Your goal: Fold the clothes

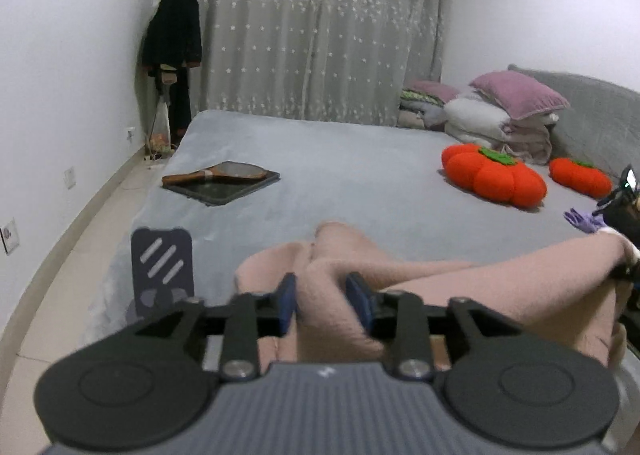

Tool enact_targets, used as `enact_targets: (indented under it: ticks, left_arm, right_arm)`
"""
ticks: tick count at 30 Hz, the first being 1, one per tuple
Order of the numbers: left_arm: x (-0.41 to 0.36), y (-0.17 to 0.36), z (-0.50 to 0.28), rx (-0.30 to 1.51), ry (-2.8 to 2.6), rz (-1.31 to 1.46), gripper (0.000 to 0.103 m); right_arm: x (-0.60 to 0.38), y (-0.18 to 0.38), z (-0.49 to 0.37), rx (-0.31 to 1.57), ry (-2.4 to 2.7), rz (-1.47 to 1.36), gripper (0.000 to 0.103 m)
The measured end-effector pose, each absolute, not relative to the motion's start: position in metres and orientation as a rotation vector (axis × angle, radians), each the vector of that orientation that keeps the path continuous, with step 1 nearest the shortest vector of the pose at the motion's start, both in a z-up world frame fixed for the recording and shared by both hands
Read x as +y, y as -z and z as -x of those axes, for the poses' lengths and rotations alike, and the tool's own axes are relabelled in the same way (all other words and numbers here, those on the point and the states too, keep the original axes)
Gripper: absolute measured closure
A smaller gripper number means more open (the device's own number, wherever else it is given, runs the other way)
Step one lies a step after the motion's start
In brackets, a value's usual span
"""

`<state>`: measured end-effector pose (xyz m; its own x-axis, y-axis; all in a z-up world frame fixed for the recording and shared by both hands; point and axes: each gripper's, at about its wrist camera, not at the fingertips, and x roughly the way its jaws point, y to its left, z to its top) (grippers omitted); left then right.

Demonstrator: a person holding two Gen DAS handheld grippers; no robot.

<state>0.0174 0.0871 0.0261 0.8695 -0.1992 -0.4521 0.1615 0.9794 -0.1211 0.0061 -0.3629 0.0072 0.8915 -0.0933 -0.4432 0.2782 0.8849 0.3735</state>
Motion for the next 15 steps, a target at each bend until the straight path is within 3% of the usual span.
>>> enact_targets:
  ticks: [1, 3, 6, 7, 8, 15]
  left_arm:
    - [0.090, -0.020, -0.018, 0.482, 0.186, 0.100, 0.051]
    - [0.095, -0.019, -0.019, 0.496, 0.198, 0.128, 0.050]
    - [0.094, -0.034, -0.016, 0.477, 0.235, 0.132, 0.043]
    - [0.094, -0.038, -0.008, 0.462, 0.248, 0.128, 0.034]
    - [0.094, -0.041, -0.001, 0.452, 0.265, 0.123, 0.028]
    - [0.086, -0.048, 0.050, 0.411, 0.368, 0.049, 0.020]
  right_arm:
    - [-0.364, -0.003, -0.007, 0.444, 0.201, -0.440, 0.081]
    - [-0.369, -0.001, -0.003, 0.464, 0.186, -0.448, 0.077]
    - [-0.376, -0.004, 0.007, 0.475, 0.166, -0.450, 0.061]
    - [-0.377, -0.006, 0.011, 0.476, 0.159, -0.449, 0.057]
    - [-0.379, -0.007, 0.015, 0.480, 0.149, -0.451, 0.057]
    - [-0.366, -0.022, 0.044, 0.506, 0.042, -0.415, 0.056]
